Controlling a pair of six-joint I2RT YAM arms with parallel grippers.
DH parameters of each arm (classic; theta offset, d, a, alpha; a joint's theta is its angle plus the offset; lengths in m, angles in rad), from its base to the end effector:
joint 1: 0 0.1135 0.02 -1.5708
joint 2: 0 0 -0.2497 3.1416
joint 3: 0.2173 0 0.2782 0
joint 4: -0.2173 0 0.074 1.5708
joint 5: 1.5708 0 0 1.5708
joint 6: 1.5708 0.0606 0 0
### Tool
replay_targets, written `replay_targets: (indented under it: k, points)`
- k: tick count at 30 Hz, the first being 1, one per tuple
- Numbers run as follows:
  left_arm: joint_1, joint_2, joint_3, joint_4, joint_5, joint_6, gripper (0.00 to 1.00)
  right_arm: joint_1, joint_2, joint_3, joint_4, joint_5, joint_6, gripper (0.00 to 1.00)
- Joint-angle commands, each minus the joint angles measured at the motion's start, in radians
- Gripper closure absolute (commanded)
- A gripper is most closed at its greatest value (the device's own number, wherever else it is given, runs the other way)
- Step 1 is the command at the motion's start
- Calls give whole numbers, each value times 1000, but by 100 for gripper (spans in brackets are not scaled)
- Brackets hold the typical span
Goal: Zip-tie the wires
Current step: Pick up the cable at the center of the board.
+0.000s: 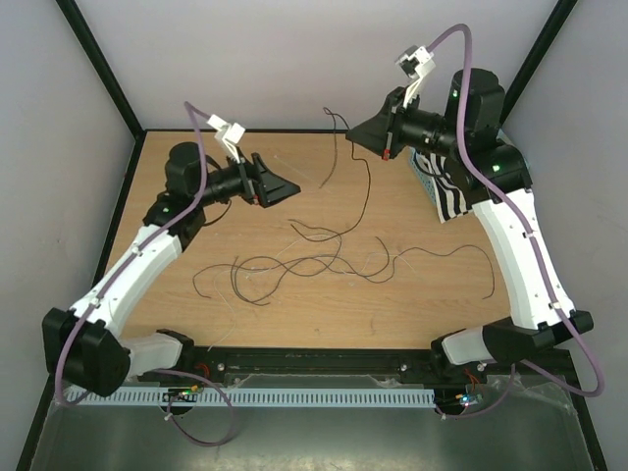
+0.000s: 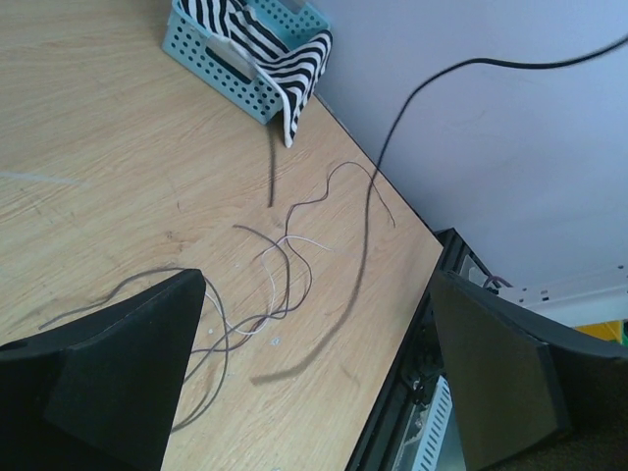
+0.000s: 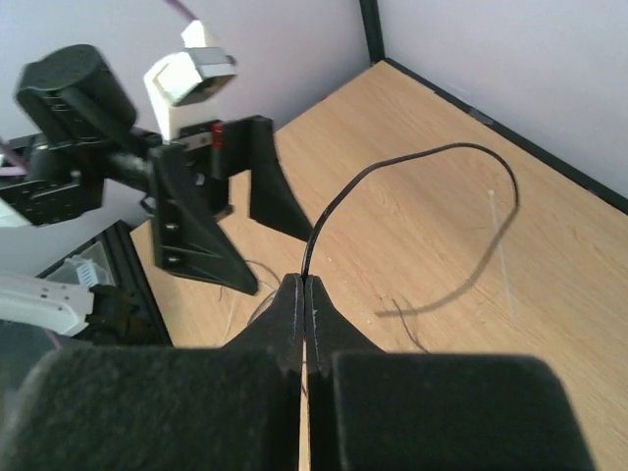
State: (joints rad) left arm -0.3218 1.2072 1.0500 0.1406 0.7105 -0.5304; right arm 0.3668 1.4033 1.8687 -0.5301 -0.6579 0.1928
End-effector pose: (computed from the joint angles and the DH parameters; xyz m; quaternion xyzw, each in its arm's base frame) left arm 0.2994 -0.1415 0.3616 0.1730 0.6902 -0.4975 0.4961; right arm 0.2816 0.1479 0.5273 -0.2801 0.6687 0.4053 0.5569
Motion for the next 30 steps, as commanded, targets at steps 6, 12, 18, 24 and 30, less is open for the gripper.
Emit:
replay_targets:
  k: [6,12,18,24,30]
  points:
    - [-77,162,93,114,-78,27,1,2,-64,-23,15,-110,30,100]
    - [-136,257,152,158,-32,-10,1,2,-90,-39,15,-108,25,100]
    - [-183,328,176,200,-21,-13,2,3,-116,-42,14,-104,30,100]
    - [-222,438,235,219,37,-22,40,2,-141,-33,13,-74,30,100]
    - [-254,502,270,247,56,-49,67,2,-166,-46,13,-51,15,98]
